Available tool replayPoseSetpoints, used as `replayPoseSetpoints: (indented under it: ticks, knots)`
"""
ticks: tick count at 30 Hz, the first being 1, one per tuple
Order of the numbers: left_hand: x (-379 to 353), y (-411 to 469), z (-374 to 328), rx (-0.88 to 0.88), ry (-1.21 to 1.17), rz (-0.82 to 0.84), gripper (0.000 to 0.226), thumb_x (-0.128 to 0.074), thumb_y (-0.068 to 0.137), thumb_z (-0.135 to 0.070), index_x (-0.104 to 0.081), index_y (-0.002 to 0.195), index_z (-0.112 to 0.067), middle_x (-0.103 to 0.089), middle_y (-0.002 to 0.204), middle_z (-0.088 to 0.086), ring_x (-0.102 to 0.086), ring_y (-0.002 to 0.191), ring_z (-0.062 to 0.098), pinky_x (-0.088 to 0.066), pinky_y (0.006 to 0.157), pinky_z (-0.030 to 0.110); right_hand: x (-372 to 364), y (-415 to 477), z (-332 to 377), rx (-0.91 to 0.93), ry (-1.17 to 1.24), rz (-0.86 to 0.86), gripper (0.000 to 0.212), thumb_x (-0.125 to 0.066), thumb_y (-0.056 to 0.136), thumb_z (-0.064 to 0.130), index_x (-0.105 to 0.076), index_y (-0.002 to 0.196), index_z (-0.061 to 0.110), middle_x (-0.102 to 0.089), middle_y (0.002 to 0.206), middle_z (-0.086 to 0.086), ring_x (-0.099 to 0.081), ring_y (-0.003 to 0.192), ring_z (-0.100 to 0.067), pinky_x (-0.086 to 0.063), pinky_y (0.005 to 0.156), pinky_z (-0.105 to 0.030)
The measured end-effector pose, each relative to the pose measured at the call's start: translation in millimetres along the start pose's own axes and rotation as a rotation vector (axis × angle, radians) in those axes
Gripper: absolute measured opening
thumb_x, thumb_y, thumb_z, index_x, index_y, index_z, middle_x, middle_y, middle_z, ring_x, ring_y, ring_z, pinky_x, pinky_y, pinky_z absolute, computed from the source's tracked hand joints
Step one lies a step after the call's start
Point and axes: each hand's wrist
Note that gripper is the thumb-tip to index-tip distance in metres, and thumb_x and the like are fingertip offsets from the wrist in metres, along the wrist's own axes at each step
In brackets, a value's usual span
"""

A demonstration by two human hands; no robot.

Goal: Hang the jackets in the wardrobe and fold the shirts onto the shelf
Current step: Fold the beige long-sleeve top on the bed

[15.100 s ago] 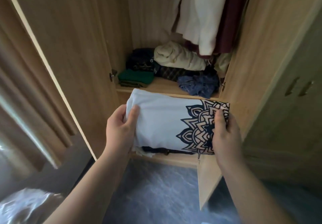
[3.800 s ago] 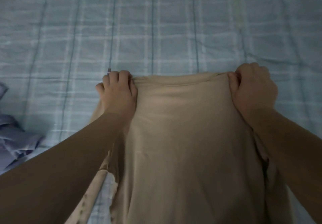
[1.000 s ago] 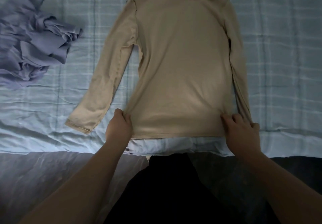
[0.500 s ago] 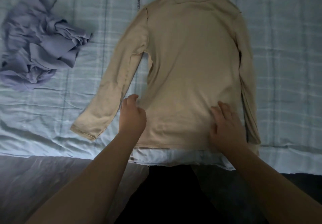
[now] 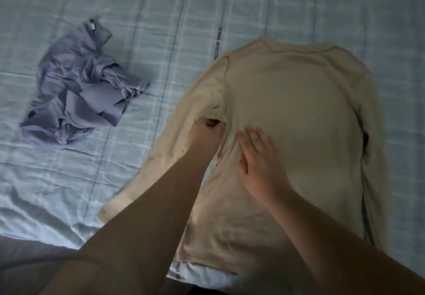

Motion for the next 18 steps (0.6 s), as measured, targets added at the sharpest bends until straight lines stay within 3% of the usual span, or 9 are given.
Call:
replayPoseSetpoints:
  ticks: [2,4,7,9,12,15,18]
  knots:
    - [4,1,-8,-0.023,-0.050,-0.070,0.012,-0.060,0.086,-0.028,-0.065,0.086,-0.017,-0.068,0.082,-0.002,-0.063,0.080,0.017,-0.046,0.072,0.032,2,16,-2,0.026,-0.014,-0.002,0.054,-0.044,0.095,0.024,-0.043,0.147,0.011,-0.039,0.155,-0.014,-0.031,0.145,-0.033,-0.028,0.115,-0.051]
    - [12,0,-17,-0.067,-0.035,-0.154,0.008,-0.055,0.090,-0.022,-0.061,0.091,-0.016,-0.058,0.076,-0.011,-0.054,0.076,0.009,-0.036,0.071,0.021,5,31,-4,0.047,-0.021,0.008,0.054,-0.041,0.097,0.026,-0.040,0.149,0.013,-0.036,0.156,-0.012,-0.029,0.146,-0.031,-0.027,0.116,-0.051]
    - [29,9,-20,-0.071,0.102,-0.223,0.018,-0.049,0.092,-0.013,-0.061,0.104,-0.017,-0.051,0.085,-0.016,-0.048,0.081,0.006,-0.031,0.063,0.015,10,57,1,0.068,-0.015,0.027,0.056,-0.038,0.097,0.029,-0.035,0.152,0.015,-0.033,0.159,-0.010,-0.025,0.148,-0.030,-0.023,0.118,-0.051]
    - [38,22,-18,-0.120,0.175,-0.260,0.023,-0.050,0.088,-0.016,-0.064,0.106,-0.018,-0.058,0.100,-0.012,-0.054,0.095,0.010,-0.031,0.072,0.016,12,76,9,0.073,-0.004,0.018,0.057,-0.038,0.097,0.030,-0.034,0.152,0.015,-0.032,0.159,-0.009,-0.024,0.149,-0.029,-0.022,0.119,-0.051]
    - [44,38,-10,-0.194,0.251,-0.239,0.021,-0.051,0.088,-0.012,-0.065,0.104,-0.015,-0.063,0.105,-0.002,-0.055,0.103,0.019,-0.029,0.079,0.019,8,106,23,0.085,0.009,0.000,0.058,-0.039,0.098,0.029,-0.032,0.153,0.012,-0.032,0.159,-0.010,-0.024,0.149,-0.029,-0.024,0.118,-0.051]
    - [42,51,9,-0.201,0.406,-0.156,0.032,-0.048,0.083,-0.016,-0.060,0.112,-0.017,-0.062,0.118,0.002,-0.053,0.115,0.025,-0.038,0.099,0.033,-4,122,34,0.060,-0.026,0.035,0.059,-0.027,0.100,0.036,-0.029,0.155,0.013,-0.027,0.161,-0.010,-0.020,0.150,-0.029,-0.022,0.118,-0.054]
    - [46,54,23,-0.260,0.484,-0.084,0.040,-0.043,0.075,-0.017,-0.062,0.110,-0.020,-0.064,0.117,0.001,-0.055,0.115,0.026,-0.040,0.103,0.037,-17,123,37,0.043,-0.080,0.068,0.062,-0.024,0.098,0.039,-0.030,0.155,0.014,-0.026,0.162,-0.012,-0.019,0.150,-0.031,-0.017,0.119,-0.056]
Point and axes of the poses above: each hand's wrist, its own y-axis towards the middle knuckle, its own x-axis out of the back of the hand, z = x × y
